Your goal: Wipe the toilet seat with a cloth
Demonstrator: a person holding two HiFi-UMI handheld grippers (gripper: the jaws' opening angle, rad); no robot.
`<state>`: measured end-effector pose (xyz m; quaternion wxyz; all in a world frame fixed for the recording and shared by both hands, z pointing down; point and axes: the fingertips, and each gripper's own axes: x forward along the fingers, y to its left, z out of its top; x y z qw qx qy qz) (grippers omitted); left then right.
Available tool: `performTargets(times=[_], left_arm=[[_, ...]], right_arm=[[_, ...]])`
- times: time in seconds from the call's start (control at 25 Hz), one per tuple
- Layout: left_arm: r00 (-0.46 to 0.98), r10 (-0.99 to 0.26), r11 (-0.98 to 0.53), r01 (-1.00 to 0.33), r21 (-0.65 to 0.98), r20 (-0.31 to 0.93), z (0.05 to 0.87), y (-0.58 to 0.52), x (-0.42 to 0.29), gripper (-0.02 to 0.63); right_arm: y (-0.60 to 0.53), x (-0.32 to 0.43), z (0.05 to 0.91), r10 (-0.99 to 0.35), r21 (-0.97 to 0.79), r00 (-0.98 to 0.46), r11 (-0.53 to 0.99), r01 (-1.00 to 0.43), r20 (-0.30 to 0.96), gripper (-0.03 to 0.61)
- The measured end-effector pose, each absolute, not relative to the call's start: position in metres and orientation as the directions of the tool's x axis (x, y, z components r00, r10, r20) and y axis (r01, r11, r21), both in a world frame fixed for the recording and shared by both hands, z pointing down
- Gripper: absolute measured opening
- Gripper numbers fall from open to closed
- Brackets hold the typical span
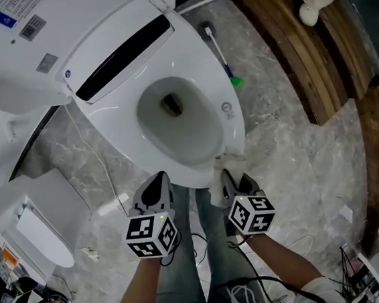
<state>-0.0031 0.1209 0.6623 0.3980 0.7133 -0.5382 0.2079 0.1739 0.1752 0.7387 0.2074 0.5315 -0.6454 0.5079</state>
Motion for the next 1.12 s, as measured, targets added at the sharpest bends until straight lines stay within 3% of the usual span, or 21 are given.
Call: performTargets(times=[0.28,0.76,0.92,1.12], left_arm=[[0.286,-0.630,-0.042,-0.941,0.335,0.722,0.655,0.129,-0.047,0.011],[0.182,-0.708,0.106,-0.928,0.358,0.682,0.623,0.065,-0.161,0.011],[0.206,-0.714,0.079,-0.926,0.369,0.669,0.614,0.032,-0.170,0.011],[0.272,-0.689,0.002,-0.926,0.378,0.672,0.616,-0.006,-0.161,0.011]], right_arm=[[0.184,0.067,0.746,-0.363,-0.493,-0.493,0.100,-0.864,0.791,0.089],[0.061,-0.098,0.733,-0.319,-0.514,-0.600,0.317,-0.797,0.734,0.089],[0.024,-0.124,0.730,-0.333,-0.547,-0.622,0.297,-0.783,0.709,0.089],[-0.033,-0.116,0.726,-0.419,-0.599,-0.604,0.161,-0.785,0.678,0.089]])
